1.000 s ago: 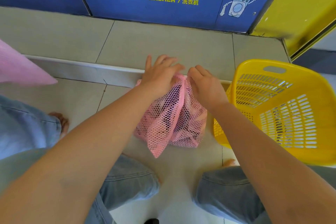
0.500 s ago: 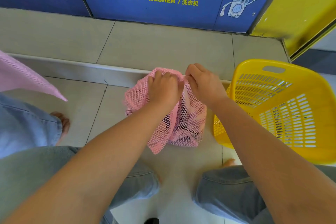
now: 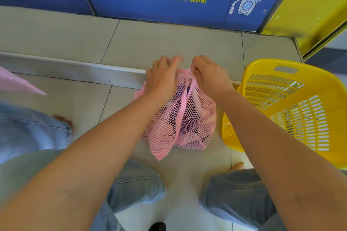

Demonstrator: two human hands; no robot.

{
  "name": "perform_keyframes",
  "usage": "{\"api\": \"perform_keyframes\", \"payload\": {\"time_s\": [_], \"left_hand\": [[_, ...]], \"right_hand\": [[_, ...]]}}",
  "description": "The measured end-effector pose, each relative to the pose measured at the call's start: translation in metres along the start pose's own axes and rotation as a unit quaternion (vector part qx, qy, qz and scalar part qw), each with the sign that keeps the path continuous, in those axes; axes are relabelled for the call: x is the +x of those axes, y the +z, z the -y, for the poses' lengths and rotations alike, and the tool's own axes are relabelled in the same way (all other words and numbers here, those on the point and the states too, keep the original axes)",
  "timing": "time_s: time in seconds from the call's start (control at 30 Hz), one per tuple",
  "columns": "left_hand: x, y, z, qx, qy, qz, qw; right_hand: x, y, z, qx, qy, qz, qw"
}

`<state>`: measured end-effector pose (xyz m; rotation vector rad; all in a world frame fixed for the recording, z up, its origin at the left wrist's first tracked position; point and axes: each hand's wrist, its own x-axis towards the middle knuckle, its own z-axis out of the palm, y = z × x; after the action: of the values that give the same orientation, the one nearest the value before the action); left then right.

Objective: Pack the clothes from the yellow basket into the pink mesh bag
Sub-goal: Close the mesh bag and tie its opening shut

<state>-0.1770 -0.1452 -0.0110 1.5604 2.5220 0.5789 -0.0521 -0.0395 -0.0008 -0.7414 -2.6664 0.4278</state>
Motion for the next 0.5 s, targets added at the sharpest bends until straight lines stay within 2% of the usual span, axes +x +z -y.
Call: {"api": "perform_keyframes", "payload": {"time_s": [0.13,0.23,0.3,0.43,0.5], "left_hand": [[0.022,-0.011,0.010,0.088,0.063,0.082,0.991],[0.030,-0.016,0.009,0.139,0.086,0.060,0.985],[0.036,-0.021,0.012,0.177,0.055,0.036,0.982],[0.043,-0.039,0.029,0.255,-0.070,0.033,0.964],[0.041,-0.040,0.036,0.258,-0.067,0.056,0.962]], "right_hand": [[-0.002,-0.003,0.002,-0.007,-0.018,0.006,1.000],[-0.005,-0.004,-0.002,-0.012,-0.028,0.005,1.000],[-0.011,-0.004,-0.005,-0.028,-0.028,0.011,0.999],[-0.035,0.002,-0.012,-0.043,-0.007,0.022,0.999],[-0.045,0.004,-0.011,-0.042,-0.003,0.018,0.999]]}}
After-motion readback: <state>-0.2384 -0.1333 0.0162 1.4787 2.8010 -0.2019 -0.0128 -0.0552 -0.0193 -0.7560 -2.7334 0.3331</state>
